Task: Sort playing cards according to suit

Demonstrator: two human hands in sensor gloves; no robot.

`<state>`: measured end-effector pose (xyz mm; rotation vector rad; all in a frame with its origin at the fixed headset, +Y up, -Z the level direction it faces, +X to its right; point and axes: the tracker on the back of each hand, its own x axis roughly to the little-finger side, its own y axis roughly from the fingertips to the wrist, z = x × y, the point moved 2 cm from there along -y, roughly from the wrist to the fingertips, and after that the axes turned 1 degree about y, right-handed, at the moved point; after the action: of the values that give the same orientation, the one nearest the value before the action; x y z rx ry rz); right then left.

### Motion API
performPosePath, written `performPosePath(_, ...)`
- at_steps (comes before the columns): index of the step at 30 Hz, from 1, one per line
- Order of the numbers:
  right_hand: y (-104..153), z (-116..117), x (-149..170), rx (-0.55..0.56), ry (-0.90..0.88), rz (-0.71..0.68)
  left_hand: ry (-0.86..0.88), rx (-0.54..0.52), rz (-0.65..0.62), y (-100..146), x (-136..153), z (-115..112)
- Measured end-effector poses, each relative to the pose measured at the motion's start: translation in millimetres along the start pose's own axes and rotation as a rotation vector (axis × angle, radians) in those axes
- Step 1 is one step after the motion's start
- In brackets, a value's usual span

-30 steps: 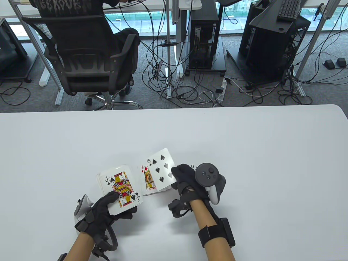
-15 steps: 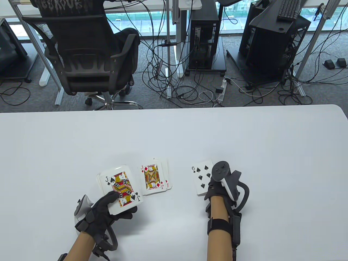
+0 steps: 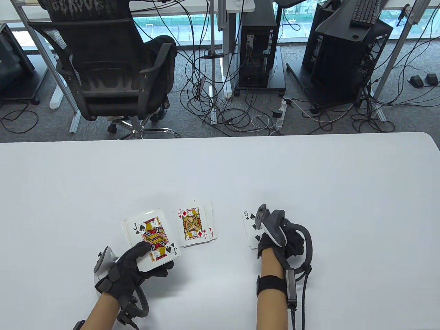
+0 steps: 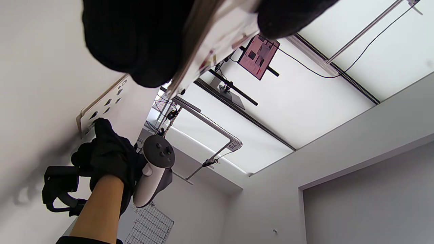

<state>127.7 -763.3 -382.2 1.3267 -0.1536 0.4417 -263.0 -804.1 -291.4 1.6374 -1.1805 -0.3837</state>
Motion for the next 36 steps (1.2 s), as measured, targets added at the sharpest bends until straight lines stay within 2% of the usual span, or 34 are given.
performPosePath(3, 3.8, -14.9, -6.3, 0.054, -0.046, -0.044, -0.002, 0.000, 0.001, 0.2, -0.1, -0.3)
performPosePath(7, 21.7, -43.2, -34.7, 0.159, -0.202, -0.236, -0.005, -0.002, 0.004, 0.2, 0.2, 0.1)
performPosePath(9, 38.3, -55.5, -54.2, 0.189, -0.338, -0.370, -0.007, -0.003, 0.007, 0.3, 0.6, 0.2)
performPosePath(10, 48.5, -60.3, -66.4, 0.177, -0.432, -0.468, -0.009, -0.004, 0.008, 0.3, 0.8, 0.3)
performPosePath(12, 69.4, -67.4, -85.2, 0.153, -0.592, -0.577, -0.009, -0.004, 0.009, 0.4, 0.9, 0.4)
performPosePath(16, 109.3, -76.3, -119.1, 0.105, -0.835, -0.832, -0.008, -0.004, 0.006, 0.2, 0.5, 0.3)
performPosePath(20, 137.8, -75.3, -144.5, 0.032, -0.894, -0.959, -0.008, 0.000, 0.005, 0.0, 0.6, 0.2)
performPosePath(23, 145.4, -70.9, -154.1, 0.014, -0.848, -0.997, -0.008, 0.004, 0.001, -0.1, 0.1, 0.2)
performPosePath(26, 144.0, -67.7, -150.3, 0.148, -0.949, -0.957, -0.025, 0.004, -0.003, -0.4, -0.4, 1.1)
performPosePath(29, 141.1, -63.8, -144.9, 0.157, -1.047, -0.930, -0.006, 0.011, -0.016, -1.1, -0.8, 0.1)
performPosePath(36, 129.4, -58.7, -136.6, 0.161, -1.040, -0.875, -0.043, 0.014, 0.009, -0.9, 1.2, 1.1)
